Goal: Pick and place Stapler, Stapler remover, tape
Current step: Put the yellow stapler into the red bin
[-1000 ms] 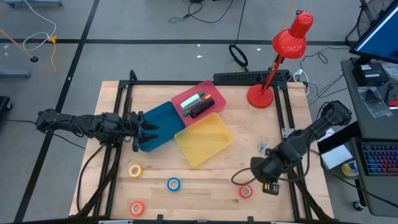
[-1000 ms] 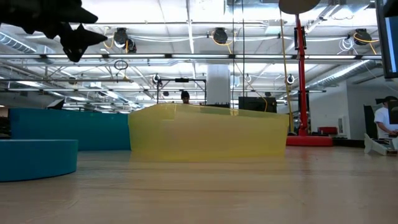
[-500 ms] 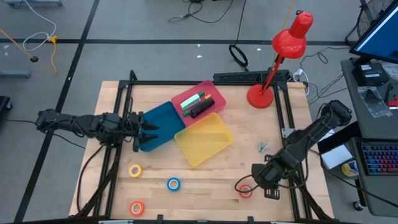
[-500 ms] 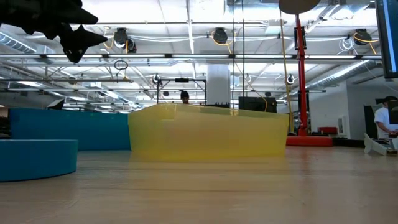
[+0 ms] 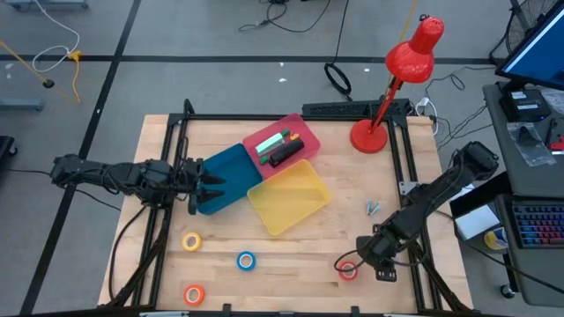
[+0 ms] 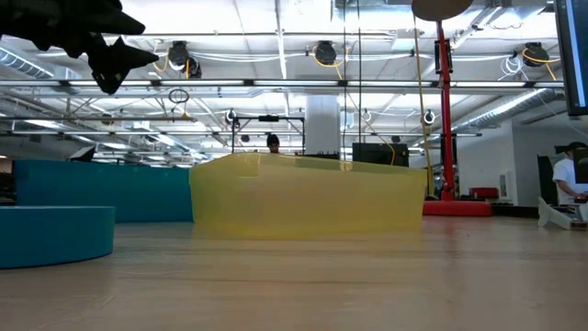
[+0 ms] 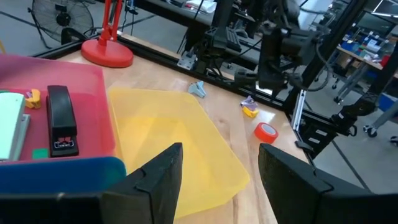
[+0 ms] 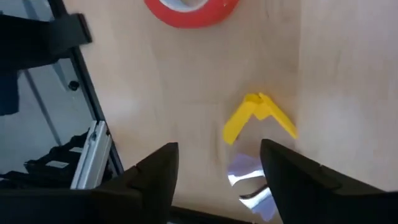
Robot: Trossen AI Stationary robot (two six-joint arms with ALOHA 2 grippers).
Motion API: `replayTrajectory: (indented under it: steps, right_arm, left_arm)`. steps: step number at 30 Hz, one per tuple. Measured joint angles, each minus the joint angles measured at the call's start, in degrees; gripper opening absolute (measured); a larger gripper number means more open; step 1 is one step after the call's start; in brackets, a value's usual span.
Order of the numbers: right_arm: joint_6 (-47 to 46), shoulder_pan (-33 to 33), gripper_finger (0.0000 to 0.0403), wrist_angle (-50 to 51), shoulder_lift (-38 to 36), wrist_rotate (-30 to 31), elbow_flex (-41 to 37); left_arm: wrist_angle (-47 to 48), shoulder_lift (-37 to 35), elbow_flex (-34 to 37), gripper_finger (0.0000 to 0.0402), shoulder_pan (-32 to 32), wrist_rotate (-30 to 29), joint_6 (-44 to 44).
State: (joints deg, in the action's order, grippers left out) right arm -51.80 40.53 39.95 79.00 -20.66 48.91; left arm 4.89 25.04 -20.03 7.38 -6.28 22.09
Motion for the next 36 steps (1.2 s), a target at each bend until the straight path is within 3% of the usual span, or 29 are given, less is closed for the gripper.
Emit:
replayTrajectory:
  steps: [9,36]
  right_arm:
    - [-2.92,-1.27,0.0228,-5.25,0.00,-4.14,-7.50]
    - [-7.32,-1.93,0.0227,-8.62,-0.02,-11.89,-7.78]
  left_arm:
    - [0.00,0.00,0.00,0.0209,0.00,0.00,0.74]
    - [0.00,0.00,0.00,0.0209,0.00,-0.09,0.77]
